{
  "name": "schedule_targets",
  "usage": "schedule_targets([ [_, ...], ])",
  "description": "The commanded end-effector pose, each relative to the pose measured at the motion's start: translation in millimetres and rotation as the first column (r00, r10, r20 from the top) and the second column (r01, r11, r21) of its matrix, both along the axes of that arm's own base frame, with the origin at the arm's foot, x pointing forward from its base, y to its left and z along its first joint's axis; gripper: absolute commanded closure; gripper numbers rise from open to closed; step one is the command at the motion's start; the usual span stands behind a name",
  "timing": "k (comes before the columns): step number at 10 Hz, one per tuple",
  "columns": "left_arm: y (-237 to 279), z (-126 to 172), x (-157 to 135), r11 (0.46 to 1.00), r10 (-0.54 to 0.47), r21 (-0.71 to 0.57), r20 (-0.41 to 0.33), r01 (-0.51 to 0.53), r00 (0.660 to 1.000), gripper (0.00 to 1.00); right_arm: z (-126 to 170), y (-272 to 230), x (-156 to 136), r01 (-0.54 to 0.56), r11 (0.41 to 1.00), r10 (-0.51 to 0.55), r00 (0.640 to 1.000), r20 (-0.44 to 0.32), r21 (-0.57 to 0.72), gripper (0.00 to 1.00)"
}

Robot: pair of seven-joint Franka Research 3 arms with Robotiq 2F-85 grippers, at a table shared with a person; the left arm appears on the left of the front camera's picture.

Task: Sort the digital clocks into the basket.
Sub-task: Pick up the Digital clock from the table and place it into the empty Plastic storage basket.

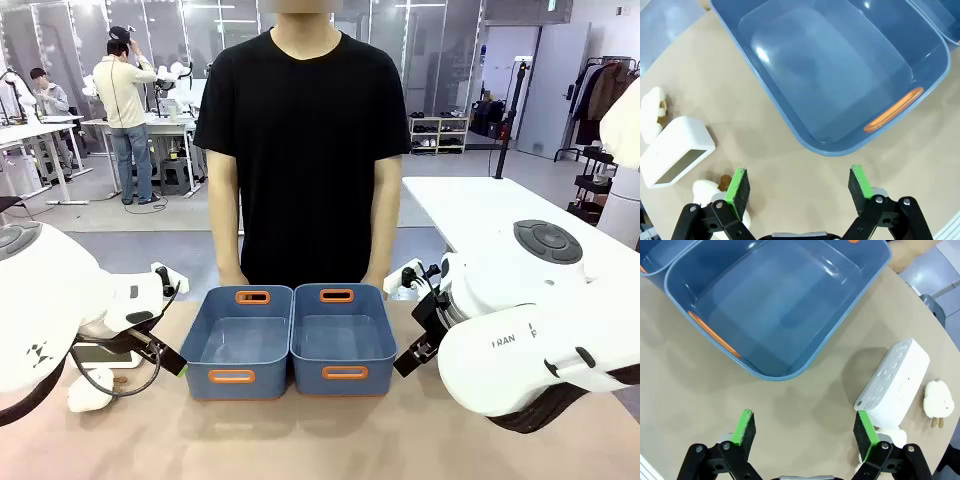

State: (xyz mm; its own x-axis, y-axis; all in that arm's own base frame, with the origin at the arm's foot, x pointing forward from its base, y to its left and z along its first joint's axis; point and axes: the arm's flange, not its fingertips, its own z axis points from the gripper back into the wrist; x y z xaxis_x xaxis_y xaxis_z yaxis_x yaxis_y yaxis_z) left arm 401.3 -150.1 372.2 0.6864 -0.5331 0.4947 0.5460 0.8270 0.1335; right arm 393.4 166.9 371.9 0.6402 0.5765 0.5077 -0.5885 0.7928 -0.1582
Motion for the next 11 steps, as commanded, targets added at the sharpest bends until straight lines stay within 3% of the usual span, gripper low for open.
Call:
schedule_targets([
  [1, 0, 0, 0, 1.000, 0.000, 0.000, 0.000, 0.000, 1.000, 0.00, 0, 0, 0, 0.000, 1.000, 0.000, 1.000, 0.000, 0.000, 0.00],
  [9, 0, 0, 0, 1.000, -0.001, 0.000, 0.000, 0.001, 1.000, 0.00, 0, 0, 0, 0.000, 1.000, 0.000, 1.000, 0.000, 0.000, 0.00],
  [10, -8, 19, 8, 0.999, -0.046, 0.017, -0.006, 0.046, 0.999, 0.00, 0, 0, 0, -0.001, 1.000, 0.001, 1.000, 0.001, -0.001, 0.00],
  [11, -4, 41, 14, 0.998, -0.070, -0.009, -0.040, 0.069, 0.997, 0.00, 29, -9, 3, -0.025, 0.998, 0.027, 0.999, -0.030, 0.057, 0.00],
])
